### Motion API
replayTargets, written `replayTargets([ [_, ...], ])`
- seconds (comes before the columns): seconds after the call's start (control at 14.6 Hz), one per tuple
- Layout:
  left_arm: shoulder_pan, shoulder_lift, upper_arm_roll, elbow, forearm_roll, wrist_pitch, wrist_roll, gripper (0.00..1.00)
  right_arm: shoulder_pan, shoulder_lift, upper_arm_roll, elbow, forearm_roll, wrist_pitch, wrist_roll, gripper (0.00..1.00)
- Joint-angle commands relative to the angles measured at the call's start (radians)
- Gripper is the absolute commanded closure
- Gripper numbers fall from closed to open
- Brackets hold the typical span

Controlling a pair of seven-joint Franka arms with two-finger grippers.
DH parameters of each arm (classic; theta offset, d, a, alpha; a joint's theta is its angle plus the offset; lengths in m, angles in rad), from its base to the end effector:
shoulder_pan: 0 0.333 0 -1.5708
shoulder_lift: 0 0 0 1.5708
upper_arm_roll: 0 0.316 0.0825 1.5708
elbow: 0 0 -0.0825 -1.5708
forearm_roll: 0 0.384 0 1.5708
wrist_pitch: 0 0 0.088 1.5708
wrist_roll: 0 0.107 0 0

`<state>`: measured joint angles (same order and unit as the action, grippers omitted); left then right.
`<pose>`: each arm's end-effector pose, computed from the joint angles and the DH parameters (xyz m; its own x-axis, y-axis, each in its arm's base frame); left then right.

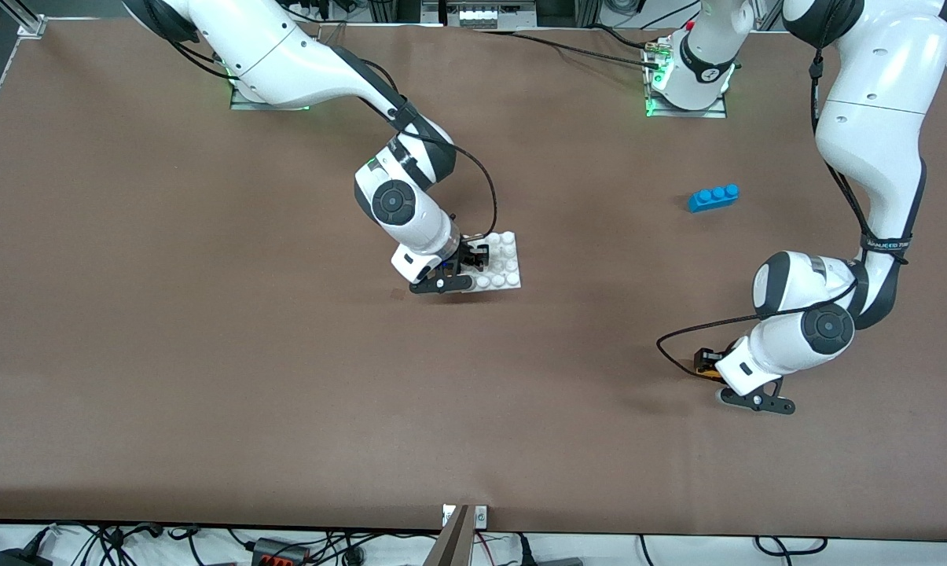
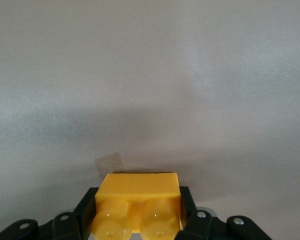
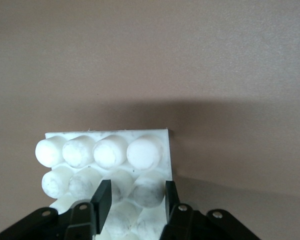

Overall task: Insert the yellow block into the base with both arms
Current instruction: 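Slide the white plate with the right gripper while the left gripper lifts the block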

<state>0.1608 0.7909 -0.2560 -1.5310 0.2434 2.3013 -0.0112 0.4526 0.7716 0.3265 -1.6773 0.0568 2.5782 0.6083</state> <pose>0.7076 -0.0343 0.1995 0.9851 -0.1714 0.0106 -0.1714 -0.9852 -0.0011 0.5138 0.4669 0.1867 0.9992 0.0239 -0.0334 0.0131 -0.9559 -0.2933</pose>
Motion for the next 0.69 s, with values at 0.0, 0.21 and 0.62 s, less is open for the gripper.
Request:
replayTargets([
  [0.0, 0.009, -0.041, -0.052, 0.006, 0.02, -0.087, -0.007, 0.39, 0.003, 0.023, 0.009, 0.036, 0.014, 0.004, 0.007, 0.49],
  [0.21, 0.014, -0.048, -0.103, 0.008, 0.017, -0.118, -0.056, 0.39, 0.001, 0.02, 0.011, 0.037, 0.014, -0.007, 0.004, 0.49],
  [0.62, 0.016, -0.088, -0.239, 0.005, 0.016, -0.215, -0.323, 0.41, -0.112, -0.13, 0.008, 0.085, 0.011, -0.345, -0.013, 0.0],
])
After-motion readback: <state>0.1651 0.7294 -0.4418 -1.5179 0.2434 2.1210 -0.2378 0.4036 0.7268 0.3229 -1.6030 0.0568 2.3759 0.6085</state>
